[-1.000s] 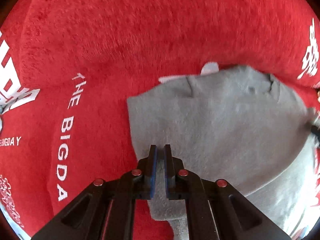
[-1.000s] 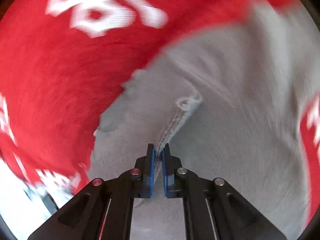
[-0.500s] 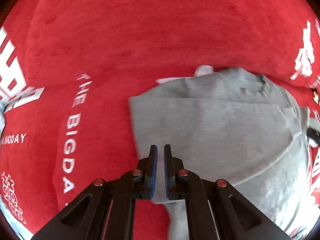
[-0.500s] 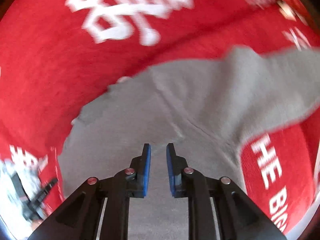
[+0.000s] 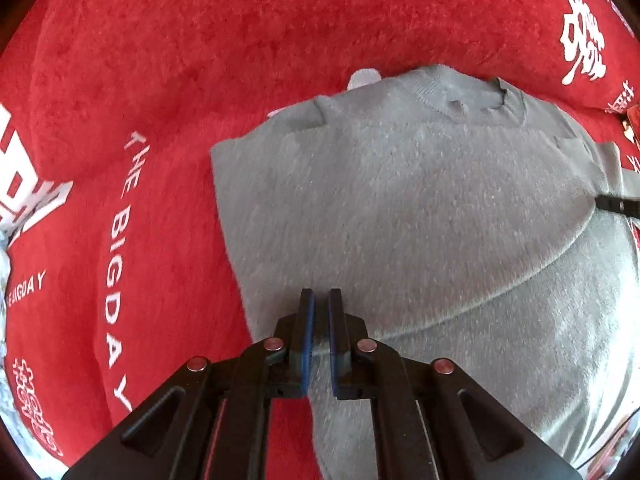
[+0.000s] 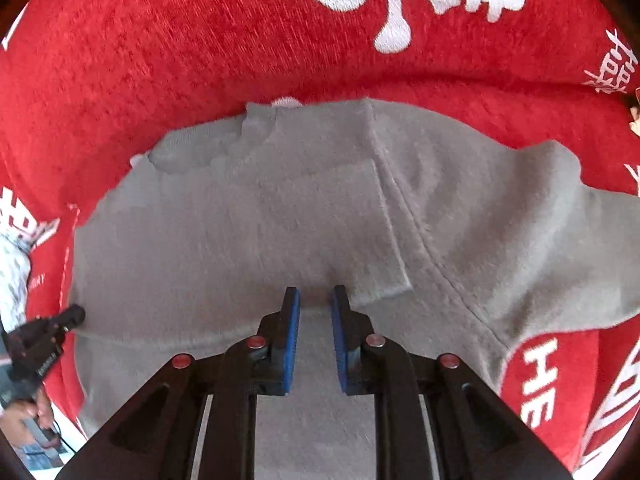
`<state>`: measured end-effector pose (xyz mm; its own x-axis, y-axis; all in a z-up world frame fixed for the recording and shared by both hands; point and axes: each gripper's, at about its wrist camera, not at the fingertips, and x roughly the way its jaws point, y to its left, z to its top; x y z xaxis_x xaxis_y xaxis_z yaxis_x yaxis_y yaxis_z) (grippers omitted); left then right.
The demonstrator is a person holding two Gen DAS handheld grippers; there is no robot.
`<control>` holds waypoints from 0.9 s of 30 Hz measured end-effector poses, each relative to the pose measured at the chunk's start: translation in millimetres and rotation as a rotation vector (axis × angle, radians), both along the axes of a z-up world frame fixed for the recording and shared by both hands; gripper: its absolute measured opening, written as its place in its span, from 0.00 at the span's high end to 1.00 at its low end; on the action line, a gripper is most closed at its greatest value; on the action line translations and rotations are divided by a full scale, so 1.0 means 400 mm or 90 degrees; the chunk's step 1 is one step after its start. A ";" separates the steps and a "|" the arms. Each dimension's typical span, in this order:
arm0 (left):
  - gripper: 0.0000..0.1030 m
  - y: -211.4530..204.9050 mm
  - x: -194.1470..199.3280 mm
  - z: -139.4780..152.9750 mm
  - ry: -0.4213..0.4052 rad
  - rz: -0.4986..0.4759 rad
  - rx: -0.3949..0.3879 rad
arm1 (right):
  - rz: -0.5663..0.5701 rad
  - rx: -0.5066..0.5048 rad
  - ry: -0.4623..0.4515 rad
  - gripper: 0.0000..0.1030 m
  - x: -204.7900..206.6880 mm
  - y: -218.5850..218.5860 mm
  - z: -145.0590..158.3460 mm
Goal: Fold small clothes
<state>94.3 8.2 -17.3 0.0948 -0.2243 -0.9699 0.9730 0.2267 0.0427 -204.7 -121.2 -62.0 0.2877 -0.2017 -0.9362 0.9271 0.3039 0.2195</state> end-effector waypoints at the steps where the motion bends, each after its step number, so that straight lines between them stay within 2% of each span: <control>1: 0.93 0.003 0.003 0.006 0.001 0.010 0.004 | -0.008 0.013 0.031 0.80 -0.013 0.004 -0.008; 4: 0.93 0.013 0.005 0.034 0.009 0.043 0.005 | -0.049 0.032 -0.014 0.78 -0.080 0.014 0.011; 6: 0.93 0.018 -0.014 0.053 0.016 0.050 0.003 | -0.065 0.039 -0.024 0.75 -0.118 0.025 0.024; 10: 0.93 0.013 -0.062 0.079 0.017 0.041 -0.002 | -0.096 0.061 -0.047 0.69 -0.191 0.053 0.047; 12: 0.93 0.003 -0.095 0.090 0.016 0.035 0.000 | -0.112 0.072 -0.062 0.61 -0.220 0.069 0.056; 18: 0.91 -0.040 -0.200 0.090 0.034 0.013 0.010 | -0.138 0.085 -0.086 0.50 -0.275 0.108 0.073; 19: 0.63 -0.046 -0.218 0.087 0.040 0.010 0.013 | -0.141 0.086 -0.090 0.50 -0.282 0.112 0.075; 20: 0.09 -0.051 -0.233 0.085 0.040 0.011 0.017 | -0.145 0.089 -0.096 0.50 -0.287 0.116 0.073; 21: 0.00 -0.054 -0.245 0.087 0.022 0.020 0.012 | -0.151 0.091 -0.103 0.49 -0.301 0.122 0.075; 22: 0.01 -0.057 -0.260 0.095 0.008 0.018 -0.003 | -0.154 0.094 -0.109 0.47 -0.313 0.127 0.075; 24: 0.01 -0.070 -0.288 0.093 0.006 0.003 0.005 | -0.161 0.100 -0.119 0.43 -0.332 0.133 0.071; 27: 0.01 -0.089 -0.318 0.084 -0.004 -0.007 0.016 | -0.169 0.109 -0.128 0.43 -0.346 0.135 0.055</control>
<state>-33.0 -27.4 16.3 0.0980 -0.2014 -0.9746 0.9751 0.2152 0.0536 -343.0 -67.3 -39.9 0.4279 -0.1390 -0.8931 0.9019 0.0009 0.4320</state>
